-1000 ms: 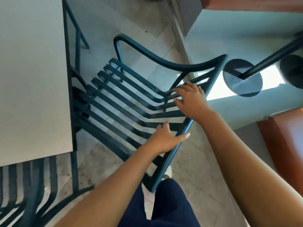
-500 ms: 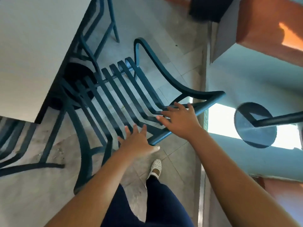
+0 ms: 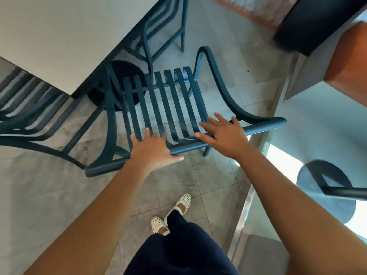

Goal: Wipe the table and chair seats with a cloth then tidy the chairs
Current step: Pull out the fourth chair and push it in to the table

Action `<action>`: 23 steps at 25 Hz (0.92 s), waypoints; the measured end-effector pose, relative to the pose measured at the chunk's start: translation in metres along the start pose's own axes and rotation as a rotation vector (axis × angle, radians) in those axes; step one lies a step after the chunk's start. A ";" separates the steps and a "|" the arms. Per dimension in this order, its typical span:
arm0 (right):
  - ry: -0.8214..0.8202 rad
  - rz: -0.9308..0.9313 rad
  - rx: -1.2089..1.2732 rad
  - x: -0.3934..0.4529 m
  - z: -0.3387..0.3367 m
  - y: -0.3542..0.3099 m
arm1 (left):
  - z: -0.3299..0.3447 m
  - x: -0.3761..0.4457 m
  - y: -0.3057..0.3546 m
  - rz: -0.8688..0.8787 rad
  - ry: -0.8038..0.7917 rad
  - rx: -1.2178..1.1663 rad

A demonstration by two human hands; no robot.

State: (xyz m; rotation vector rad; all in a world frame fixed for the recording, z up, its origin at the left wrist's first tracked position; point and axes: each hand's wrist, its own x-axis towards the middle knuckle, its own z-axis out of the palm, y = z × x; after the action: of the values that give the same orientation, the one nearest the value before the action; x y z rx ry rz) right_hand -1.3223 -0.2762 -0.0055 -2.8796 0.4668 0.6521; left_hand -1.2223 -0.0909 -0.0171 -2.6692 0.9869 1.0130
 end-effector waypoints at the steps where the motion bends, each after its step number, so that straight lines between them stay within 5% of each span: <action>1: 0.026 0.009 -0.002 0.002 0.002 0.000 | 0.000 -0.001 -0.001 0.001 0.020 0.002; 11: 0.282 0.026 -0.032 -0.001 0.015 0.001 | -0.001 -0.015 0.007 -0.122 0.067 -0.107; 16: 0.581 -0.064 0.040 -0.009 0.032 0.024 | 0.006 -0.024 0.024 -0.253 0.051 -0.107; 23: 0.589 -0.211 -0.062 -0.006 0.029 0.074 | 0.016 -0.027 0.064 -0.338 0.028 -0.153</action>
State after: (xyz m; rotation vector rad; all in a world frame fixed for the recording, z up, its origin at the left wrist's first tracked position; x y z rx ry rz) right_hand -1.3633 -0.3378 -0.0344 -3.0855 0.1975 -0.2318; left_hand -1.2858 -0.1211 -0.0049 -2.8456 0.4509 1.0123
